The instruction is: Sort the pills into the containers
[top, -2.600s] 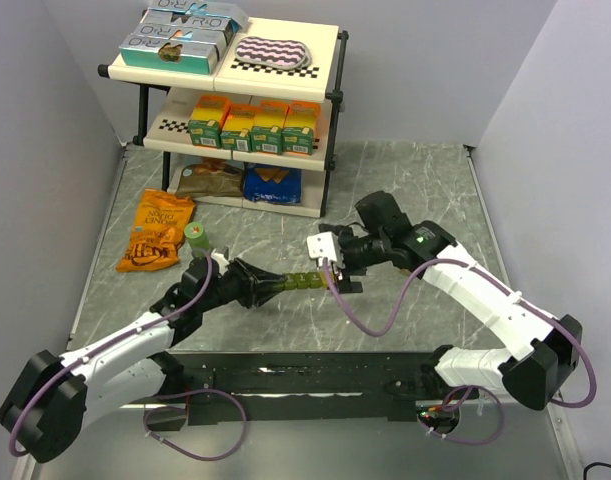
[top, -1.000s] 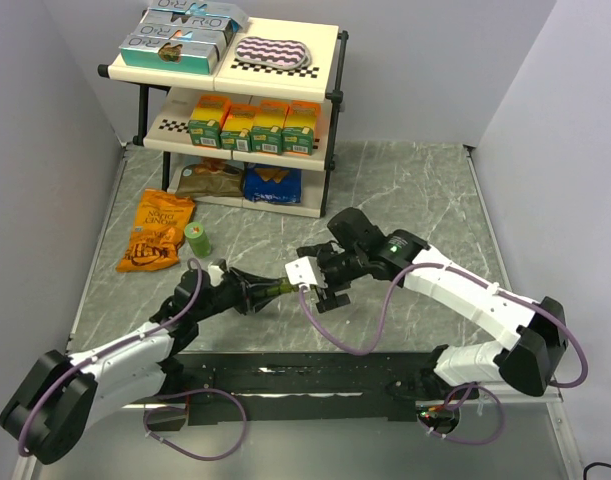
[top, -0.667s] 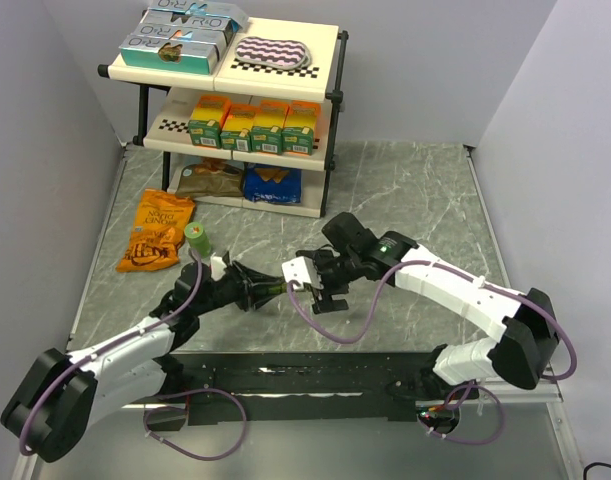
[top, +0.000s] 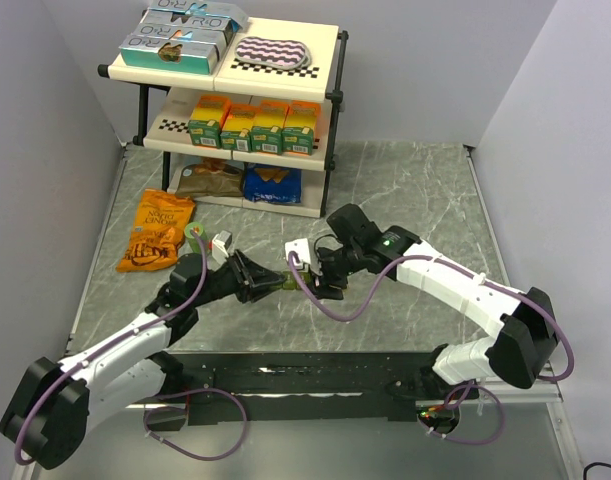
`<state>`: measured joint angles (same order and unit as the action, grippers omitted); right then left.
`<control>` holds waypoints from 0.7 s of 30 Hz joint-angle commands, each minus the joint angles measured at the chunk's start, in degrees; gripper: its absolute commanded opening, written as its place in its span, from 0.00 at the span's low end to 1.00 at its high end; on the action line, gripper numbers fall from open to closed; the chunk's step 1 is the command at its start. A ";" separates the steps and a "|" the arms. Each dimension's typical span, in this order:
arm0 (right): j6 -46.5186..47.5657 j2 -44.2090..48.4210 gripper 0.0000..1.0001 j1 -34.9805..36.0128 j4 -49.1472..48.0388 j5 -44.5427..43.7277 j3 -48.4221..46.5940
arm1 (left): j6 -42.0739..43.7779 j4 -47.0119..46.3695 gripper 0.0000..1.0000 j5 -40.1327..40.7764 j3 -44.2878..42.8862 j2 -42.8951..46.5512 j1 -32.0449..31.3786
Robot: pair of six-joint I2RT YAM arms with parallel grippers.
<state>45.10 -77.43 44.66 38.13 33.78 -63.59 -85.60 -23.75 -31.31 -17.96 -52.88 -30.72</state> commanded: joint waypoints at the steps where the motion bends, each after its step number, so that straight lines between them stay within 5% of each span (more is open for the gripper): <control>1: -1.60 0.26 0.67 -0.89 -1.22 2.17 0.57 | -0.18 -7.44 0.01 -1.56 -0.77 1.29 0.57; 4: -1.42 0.70 0.64 -1.16 -1.21 2.43 0.84 | -0.97 -9.12 0.01 -2.09 -0.33 0.86 0.66; 6: -1.33 1.31 0.52 -1.42 -1.30 3.66 0.84 | -0.71 -9.21 0.01 -2.53 -0.50 0.41 0.66; 7: -1.25 1.40 0.36 -1.51 -1.13 4.10 0.66 | -0.62 -9.21 0.01 -2.70 -0.59 0.24 0.66; 10: -0.72 1.84 0.19 -1.69 -0.16 5.94 0.05 | 0.61 -7.81 0.01 -2.70 -1.46 0.24 0.75; 13: -0.54 2.28 0.14 -2.21 0.80 7.26 -0.30 | 5.34 -3.51 0.24 -4.45 -4.54 0.59 1.71; 14: -0.37 2.54 0.13 -2.56 1.15 8.57 -0.48 | 9.45 -2.11 0.53 -5.24 -5.59 0.85 2.06; 17: 0.25 3.07 0.13 -3.70 3.00 10.86 -0.92 | 23.56 11.05 0.90 -5.00 -12.35 2.17 3.21; 21: 0.95 3.86 0.12 -4.41 5.28 12.71 -1.09 | 43.03 31.63 0.98 1.50 -23.94 4.10 3.21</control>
<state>44.84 -76.55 41.10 40.77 41.60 -62.87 -64.90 -8.84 -34.02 -32.23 -52.07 -27.73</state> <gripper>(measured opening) 0.523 0.951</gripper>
